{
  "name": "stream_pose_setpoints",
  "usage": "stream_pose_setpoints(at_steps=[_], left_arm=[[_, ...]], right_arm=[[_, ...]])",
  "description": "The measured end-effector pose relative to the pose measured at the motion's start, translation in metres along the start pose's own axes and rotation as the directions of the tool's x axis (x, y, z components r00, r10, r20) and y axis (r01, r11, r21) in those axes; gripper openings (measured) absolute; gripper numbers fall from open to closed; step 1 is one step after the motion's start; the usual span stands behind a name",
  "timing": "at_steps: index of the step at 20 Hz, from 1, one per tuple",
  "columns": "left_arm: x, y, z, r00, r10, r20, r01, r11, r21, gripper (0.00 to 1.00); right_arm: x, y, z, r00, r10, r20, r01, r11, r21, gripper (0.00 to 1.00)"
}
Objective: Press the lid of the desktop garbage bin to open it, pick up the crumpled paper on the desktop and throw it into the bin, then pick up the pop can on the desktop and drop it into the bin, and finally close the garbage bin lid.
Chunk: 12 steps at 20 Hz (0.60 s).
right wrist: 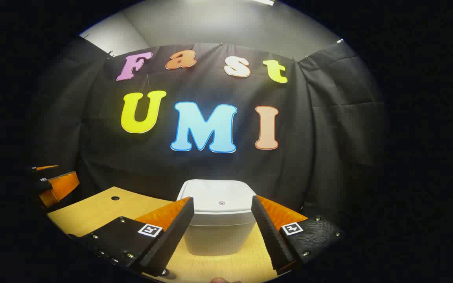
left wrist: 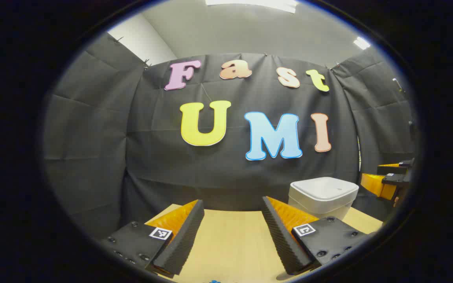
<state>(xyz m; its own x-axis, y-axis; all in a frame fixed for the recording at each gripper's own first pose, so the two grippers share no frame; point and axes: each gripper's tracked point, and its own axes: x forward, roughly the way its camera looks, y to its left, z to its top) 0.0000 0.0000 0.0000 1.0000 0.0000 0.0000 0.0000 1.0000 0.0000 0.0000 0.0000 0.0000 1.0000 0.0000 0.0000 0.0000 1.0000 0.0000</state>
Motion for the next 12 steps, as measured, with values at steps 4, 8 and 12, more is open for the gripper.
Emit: stream_pose_setpoints(at_steps=[4,8,12], left_arm=[[0.0020,-0.0015,-0.0024,1.000,-0.004,-0.008,0.004,1.000,-0.007,0.85],[0.0052,-0.0052,-0.0047,1.000,-0.013,-0.015,0.013,1.000,-0.007,0.96],[0.0085,-0.0059,-0.0073,1.000,-0.020,-0.024,0.019,1.000,-0.013,0.85]], right_arm=[[0.0033,0.0020,-0.0006,1.000,0.009,-0.002,-0.009,1.000,-0.005,0.94],[0.0055,0.0012,-0.0024,1.000,0.009,-0.012,-0.010,1.000,-0.010,0.95],[0.0090,0.0019,-0.0050,1.000,0.013,-0.022,-0.013,1.000,-0.001,0.94]])
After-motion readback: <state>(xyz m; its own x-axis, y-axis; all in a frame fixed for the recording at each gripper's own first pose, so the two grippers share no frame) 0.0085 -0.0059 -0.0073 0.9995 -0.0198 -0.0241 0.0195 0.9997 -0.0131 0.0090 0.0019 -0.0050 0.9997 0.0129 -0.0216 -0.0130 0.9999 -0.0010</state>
